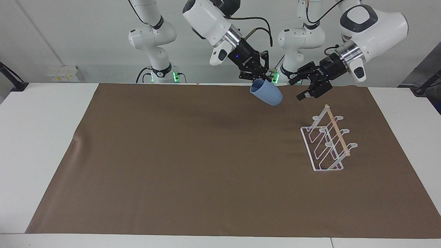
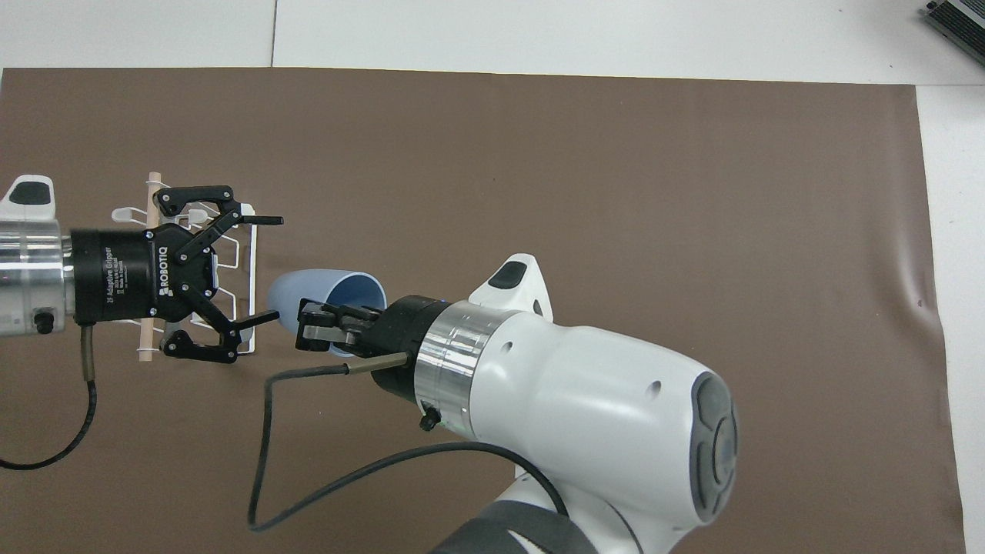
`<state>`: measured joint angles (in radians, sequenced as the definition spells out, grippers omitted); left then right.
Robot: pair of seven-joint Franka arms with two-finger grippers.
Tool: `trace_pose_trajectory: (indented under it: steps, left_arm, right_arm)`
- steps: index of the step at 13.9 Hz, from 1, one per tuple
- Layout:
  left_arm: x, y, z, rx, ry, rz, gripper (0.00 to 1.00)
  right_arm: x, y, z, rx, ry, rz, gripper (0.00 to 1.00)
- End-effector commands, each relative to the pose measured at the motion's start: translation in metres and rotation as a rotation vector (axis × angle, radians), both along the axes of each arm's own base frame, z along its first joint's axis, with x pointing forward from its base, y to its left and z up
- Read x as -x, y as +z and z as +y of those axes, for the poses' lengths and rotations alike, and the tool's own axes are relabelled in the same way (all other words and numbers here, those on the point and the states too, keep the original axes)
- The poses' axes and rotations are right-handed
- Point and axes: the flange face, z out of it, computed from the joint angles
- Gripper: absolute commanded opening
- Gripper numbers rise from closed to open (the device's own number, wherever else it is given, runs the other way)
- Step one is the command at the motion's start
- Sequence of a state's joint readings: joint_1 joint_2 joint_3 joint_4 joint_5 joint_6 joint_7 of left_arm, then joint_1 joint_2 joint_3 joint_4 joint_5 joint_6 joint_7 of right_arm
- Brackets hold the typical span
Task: Hang cup on cup holder
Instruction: 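Carry the cup toward the rack while the left gripper approaches, then grasp the cup with the left gripper beside the right gripper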
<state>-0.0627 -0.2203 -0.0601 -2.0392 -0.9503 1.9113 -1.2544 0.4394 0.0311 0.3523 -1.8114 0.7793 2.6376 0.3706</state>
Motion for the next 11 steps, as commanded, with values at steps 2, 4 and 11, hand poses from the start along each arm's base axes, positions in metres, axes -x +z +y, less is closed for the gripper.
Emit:
trace_pose_trajectory:
  steps: [2,4,11]
  left_arm:
    - [0.011,-0.004,0.0,0.004,0.007,0.008,1.0]
    - [0.013,-0.007,0.001,-0.045,-0.021,0.012,1.0]
    - [0.003,0.011,0.045,-0.071,-0.074,0.024,1.0]
  right_arm:
    - [0.022,0.007,0.015,-0.075,-0.041,0.034,0.0]
    - [0.022,0.007,0.015,-0.074,-0.041,0.036,0.0]
    - [0.021,0.005,0.014,-0.072,-0.044,0.045,0.0]
